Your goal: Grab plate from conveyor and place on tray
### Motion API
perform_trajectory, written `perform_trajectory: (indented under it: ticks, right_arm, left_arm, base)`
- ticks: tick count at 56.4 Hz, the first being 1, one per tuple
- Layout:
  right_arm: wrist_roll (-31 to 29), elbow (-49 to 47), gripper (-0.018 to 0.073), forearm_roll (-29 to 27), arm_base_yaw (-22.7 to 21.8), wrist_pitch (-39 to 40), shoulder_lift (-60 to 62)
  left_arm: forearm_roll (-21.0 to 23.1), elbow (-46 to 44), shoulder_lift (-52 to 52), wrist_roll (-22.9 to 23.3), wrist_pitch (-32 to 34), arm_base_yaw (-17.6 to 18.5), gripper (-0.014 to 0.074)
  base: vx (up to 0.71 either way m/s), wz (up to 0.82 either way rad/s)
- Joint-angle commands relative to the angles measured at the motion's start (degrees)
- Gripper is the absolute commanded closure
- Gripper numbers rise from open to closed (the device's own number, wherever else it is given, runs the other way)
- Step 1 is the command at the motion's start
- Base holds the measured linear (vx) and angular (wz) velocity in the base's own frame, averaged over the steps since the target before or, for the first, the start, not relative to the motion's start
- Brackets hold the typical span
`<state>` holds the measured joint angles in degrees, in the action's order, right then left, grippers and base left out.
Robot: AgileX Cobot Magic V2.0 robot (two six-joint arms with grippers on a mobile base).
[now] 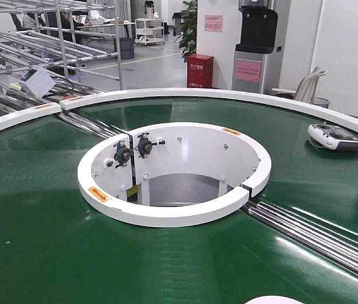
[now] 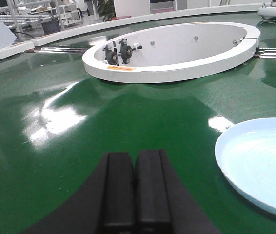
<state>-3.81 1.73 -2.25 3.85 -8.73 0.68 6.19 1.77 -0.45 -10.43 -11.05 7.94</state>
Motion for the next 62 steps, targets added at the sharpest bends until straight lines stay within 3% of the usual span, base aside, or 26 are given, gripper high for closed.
perform_trajectory:
  ticks: [1, 31, 41, 47, 53, 62]
  right_arm:
    - [-0.3, 0.8, 0.0568, 0.6, -0.3, 4.7, 0.6]
    - [-0.3, 0.8, 0.0568, 0.6, -0.4, 8.4, 0.6]
    - [-0.4, 0.6, 0.0568, 0.6, -0.4, 18.9, 0.6]
    - [-0.4, -3.2, 0.0568, 0.5, -0.4, 23.6, 0.6]
    - [-2.0, -13.3, 0.0568, 0.4, -0.4, 19.1, 0.0]
    - [-8.3, -33.5, 0.0568, 0.7, -0.4, 4.2, -9.8]
  left_arm:
    - [0.2, 1.2, -1.0, 0.5, 4.6, -0.1, 0.0594]
    - [0.2, 1.2, -1.0, 0.4, 4.8, -0.1, 0.0594]
    - [0.2, 1.0, -1.0, 0.5, 11.4, -0.1, 0.0594]
    - [1.2, -0.2, -1.0, 3.2, 22.3, -0.1, 0.0594]
    - [2.1, -5.5, -0.9, 11.4, 29.8, -0.1, 0.0594]
    - [2.1, -23.1, 7.8, 8.4, 24.3, -0.1, 0.0594]
  base:
    - [0.0, 0.0]
    - [0.0, 0.0]
    - [0.0, 0.0]
    - [0.0, 0.0]
    - [0.0, 0.0]
    - [0.0, 0.0]
